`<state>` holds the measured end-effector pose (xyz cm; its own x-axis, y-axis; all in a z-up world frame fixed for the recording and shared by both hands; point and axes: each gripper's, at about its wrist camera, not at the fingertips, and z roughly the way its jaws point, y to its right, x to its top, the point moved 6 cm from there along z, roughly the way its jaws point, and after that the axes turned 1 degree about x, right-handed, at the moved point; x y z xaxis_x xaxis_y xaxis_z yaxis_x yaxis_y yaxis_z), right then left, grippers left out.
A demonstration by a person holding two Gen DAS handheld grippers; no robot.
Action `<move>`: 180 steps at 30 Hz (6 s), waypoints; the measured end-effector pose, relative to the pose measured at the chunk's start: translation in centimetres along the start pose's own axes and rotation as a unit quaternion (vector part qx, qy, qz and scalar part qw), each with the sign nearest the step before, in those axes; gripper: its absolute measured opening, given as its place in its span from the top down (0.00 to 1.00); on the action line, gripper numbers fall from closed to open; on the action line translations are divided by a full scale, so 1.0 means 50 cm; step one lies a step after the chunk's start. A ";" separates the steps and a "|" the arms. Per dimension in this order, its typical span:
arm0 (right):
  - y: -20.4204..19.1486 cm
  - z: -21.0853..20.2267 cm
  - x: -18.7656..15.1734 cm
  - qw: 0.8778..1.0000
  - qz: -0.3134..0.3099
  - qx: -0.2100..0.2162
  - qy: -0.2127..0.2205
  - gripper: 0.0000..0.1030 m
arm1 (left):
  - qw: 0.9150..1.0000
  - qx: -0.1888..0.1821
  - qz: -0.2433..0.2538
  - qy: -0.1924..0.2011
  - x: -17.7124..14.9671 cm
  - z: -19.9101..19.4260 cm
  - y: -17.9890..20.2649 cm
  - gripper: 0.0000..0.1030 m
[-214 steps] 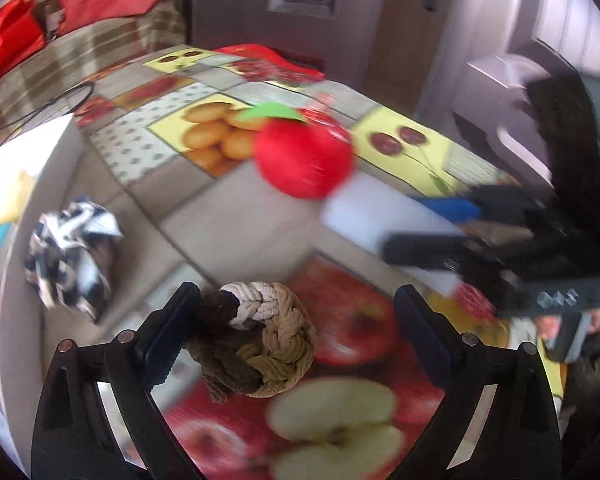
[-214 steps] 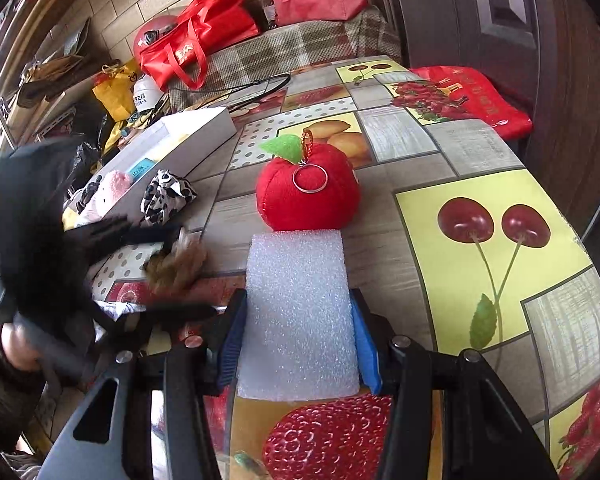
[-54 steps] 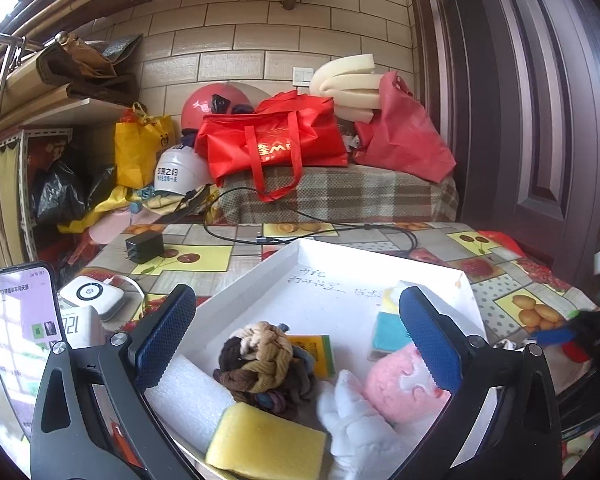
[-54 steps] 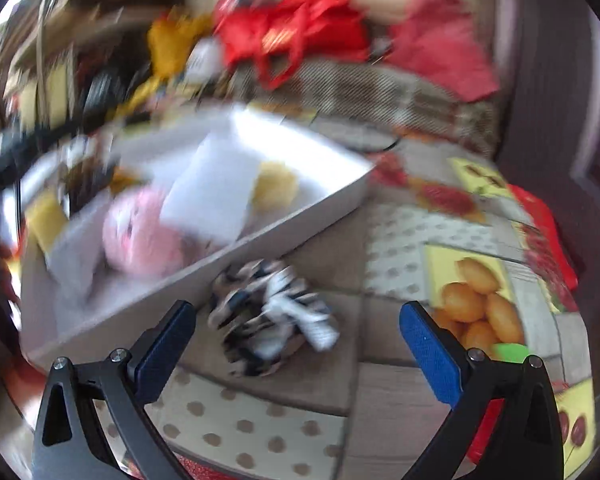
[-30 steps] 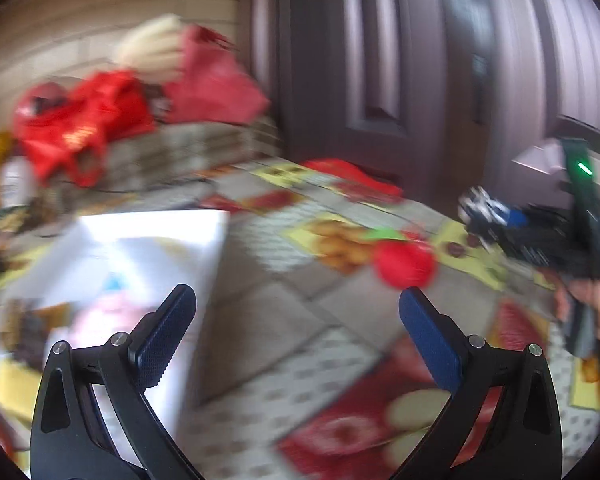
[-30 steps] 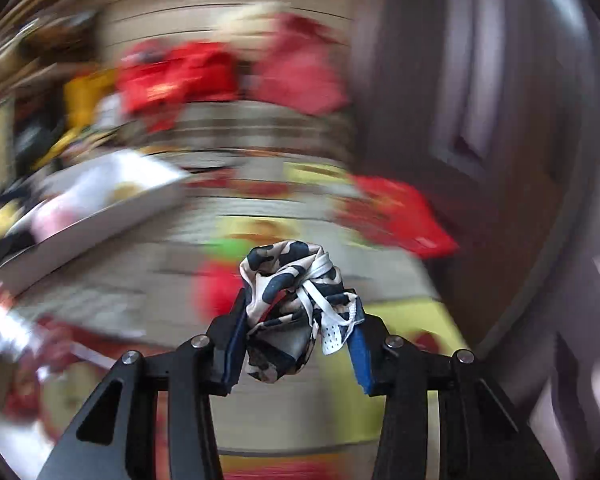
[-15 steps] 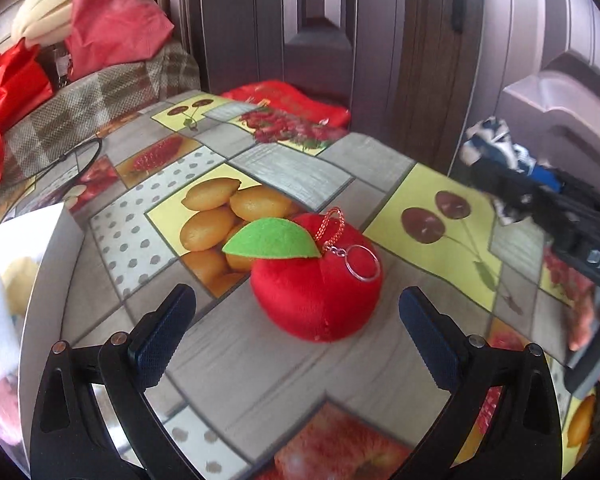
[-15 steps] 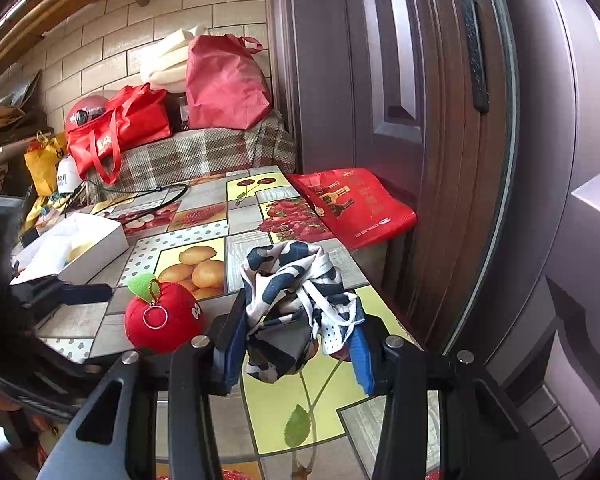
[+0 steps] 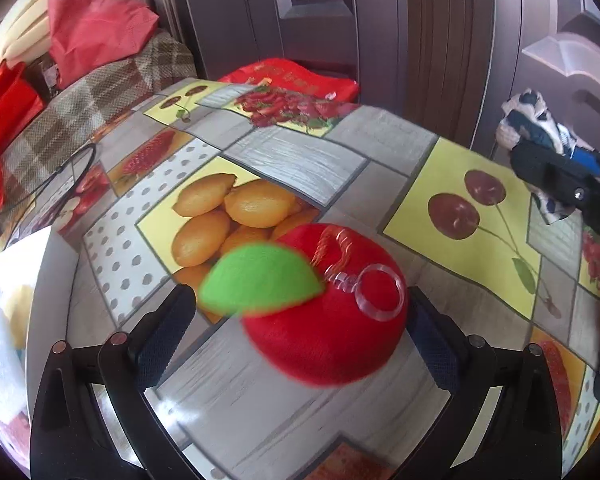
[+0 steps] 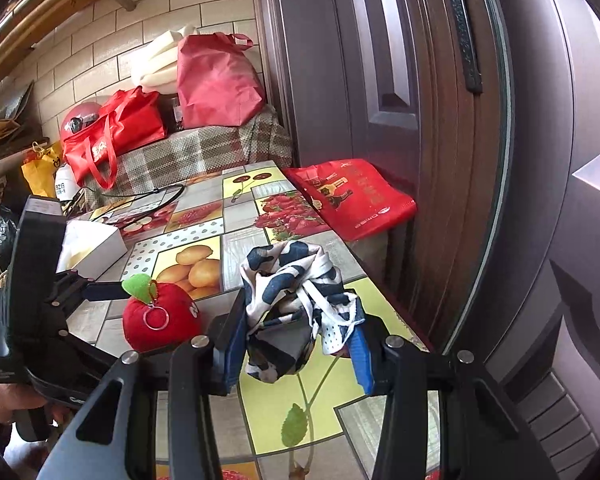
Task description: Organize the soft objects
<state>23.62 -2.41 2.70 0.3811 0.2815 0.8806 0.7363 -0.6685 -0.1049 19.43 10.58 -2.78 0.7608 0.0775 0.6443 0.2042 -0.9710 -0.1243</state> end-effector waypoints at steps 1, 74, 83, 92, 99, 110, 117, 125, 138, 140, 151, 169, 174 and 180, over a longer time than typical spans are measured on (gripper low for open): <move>0.001 0.004 0.000 1.000 0.000 0.000 -0.002 0.57 | 1.000 0.000 0.005 -0.003 0.000 0.003 0.004 0.01; -0.533 -0.045 -0.074 0.965 -0.166 0.202 0.024 0.57 | 0.941 0.173 -0.205 0.206 -0.418 -0.446 -0.396 0.38; -0.617 -0.003 -0.076 0.957 -0.181 0.228 -0.002 0.57 | 0.945 0.177 -0.209 0.181 -0.398 -0.406 -0.433 0.38; -0.679 0.035 -0.073 0.951 -0.192 0.239 -0.024 0.57 | 0.948 0.164 -0.231 0.148 -0.390 -0.363 -0.478 0.38; -0.686 0.082 -0.069 0.952 -0.179 0.240 -0.065 0.57 | 0.948 0.163 -0.240 0.132 -0.378 -0.338 -0.506 0.38; -0.687 0.148 -0.038 0.961 -0.150 0.220 -0.075 0.57 | 0.946 0.211 -0.211 0.125 -0.339 -0.304 -0.545 0.38; -0.697 0.171 -0.021 0.964 -0.149 0.210 -0.069 0.57 | 0.941 0.228 -0.228 0.106 -0.329 -0.278 -0.585 0.38; -0.702 0.191 -0.008 0.967 -0.145 0.199 -0.066 0.57 | 0.936 0.247 -0.233 0.086 -0.318 -0.254 -0.610 0.38; -0.712 0.192 -0.001 0.967 -0.158 0.192 -0.047 0.55 | 0.931 0.262 -0.239 0.080 -0.324 -0.251 -0.618 0.37; -0.711 0.188 0.001 0.968 -0.159 0.191 -0.042 0.55 | 0.930 0.266 -0.241 0.081 -0.326 -0.254 -0.621 0.36; -0.687 0.167 0.015 0.974 -0.130 0.186 -0.008 0.00 | 0.896 0.309 -0.297 0.117 -0.357 -0.303 -0.652 0.00; -0.632 0.076 0.001 0.981 -0.122 0.142 0.049 0.00 | 0.886 0.258 -0.317 0.218 -0.381 -0.395 -0.565 0.00; -0.601 0.051 -0.006 0.983 -0.101 0.144 0.052 0.00 | 0.889 0.241 -0.314 0.230 -0.390 -0.415 -0.525 0.00; -0.576 0.016 -0.014 0.983 -0.086 0.149 0.065 0.00 | 0.896 0.247 -0.284 0.236 -0.390 -0.437 -0.462 0.00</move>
<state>2.61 17.18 4.75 0.1762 0.2695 0.9467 0.9222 -0.3815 -0.0630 -13.55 26.54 4.01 0.1273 0.3100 0.9422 0.8123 -0.5777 0.0804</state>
